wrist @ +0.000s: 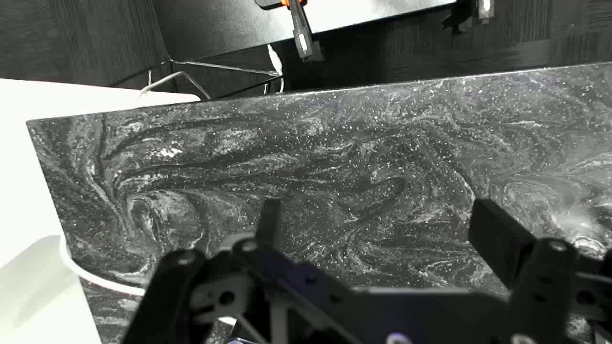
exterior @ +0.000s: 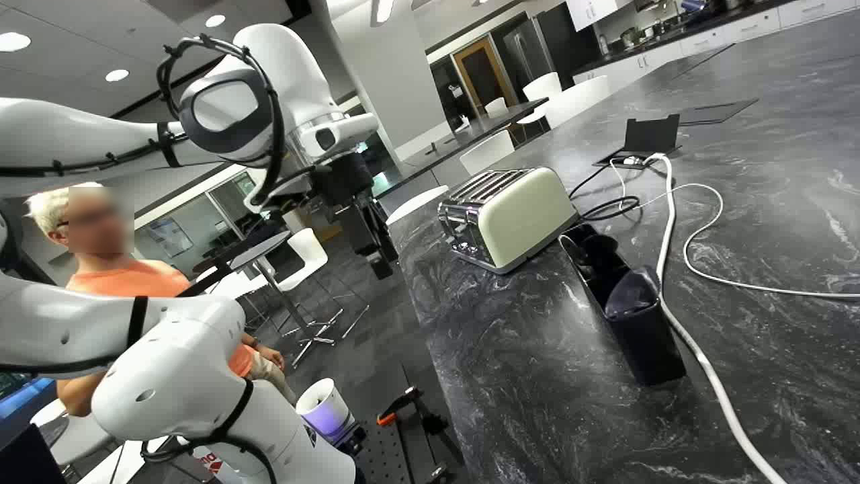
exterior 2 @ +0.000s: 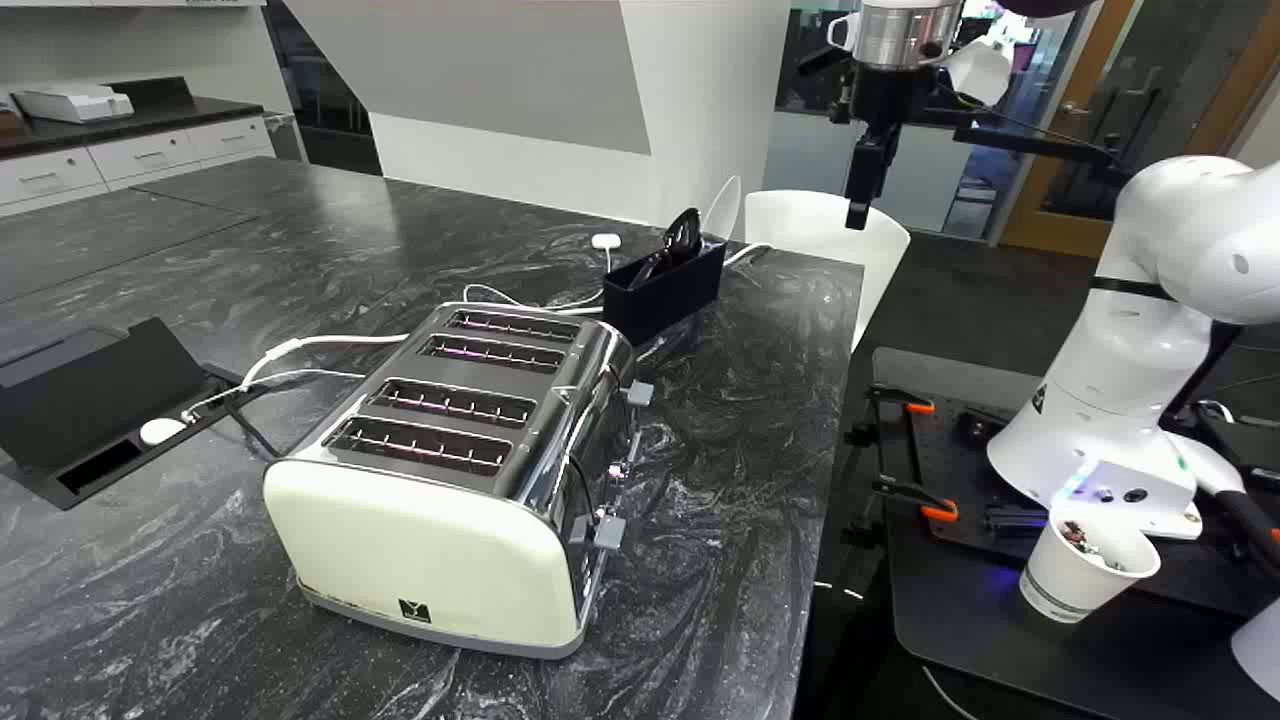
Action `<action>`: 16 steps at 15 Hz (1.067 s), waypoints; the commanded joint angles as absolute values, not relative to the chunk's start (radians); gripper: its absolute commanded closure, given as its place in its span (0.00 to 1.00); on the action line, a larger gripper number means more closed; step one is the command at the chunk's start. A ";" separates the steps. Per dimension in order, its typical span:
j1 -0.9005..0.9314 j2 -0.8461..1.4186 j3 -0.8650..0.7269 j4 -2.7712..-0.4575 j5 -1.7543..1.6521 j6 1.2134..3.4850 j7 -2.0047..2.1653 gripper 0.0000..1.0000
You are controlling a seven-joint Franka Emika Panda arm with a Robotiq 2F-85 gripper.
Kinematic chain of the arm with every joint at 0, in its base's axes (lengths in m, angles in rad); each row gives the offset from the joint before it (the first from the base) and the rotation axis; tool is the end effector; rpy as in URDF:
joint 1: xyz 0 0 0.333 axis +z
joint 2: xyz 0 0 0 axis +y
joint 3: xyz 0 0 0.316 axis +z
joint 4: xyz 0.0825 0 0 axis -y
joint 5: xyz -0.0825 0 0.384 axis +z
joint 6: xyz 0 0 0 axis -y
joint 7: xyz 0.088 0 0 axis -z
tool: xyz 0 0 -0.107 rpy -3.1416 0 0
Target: Push the button to release the toaster lever
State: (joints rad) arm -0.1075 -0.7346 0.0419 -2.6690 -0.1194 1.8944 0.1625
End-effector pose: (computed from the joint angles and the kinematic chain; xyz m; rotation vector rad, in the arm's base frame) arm 0.3202 -0.0299 0.4535 2.9842 -0.2981 -0.0524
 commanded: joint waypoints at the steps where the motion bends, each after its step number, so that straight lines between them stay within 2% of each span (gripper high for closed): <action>1: -0.100 -0.734 0.035 -2.667 -0.124 1.892 0.166 0.00; 5: -0.100 -0.734 0.035 -2.667 -0.124 1.892 0.166 0.00; 10: 0.011 -0.792 0.071 -2.723 0.026 1.942 0.179 0.00; 13: 0.087 -0.802 0.143 -2.741 0.113 1.984 0.222 0.00; 16: 0.130 -0.736 0.272 -2.740 0.185 2.152 0.368 0.00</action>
State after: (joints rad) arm 0.0967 -0.7720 0.1786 -2.7212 0.1287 2.0075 0.2492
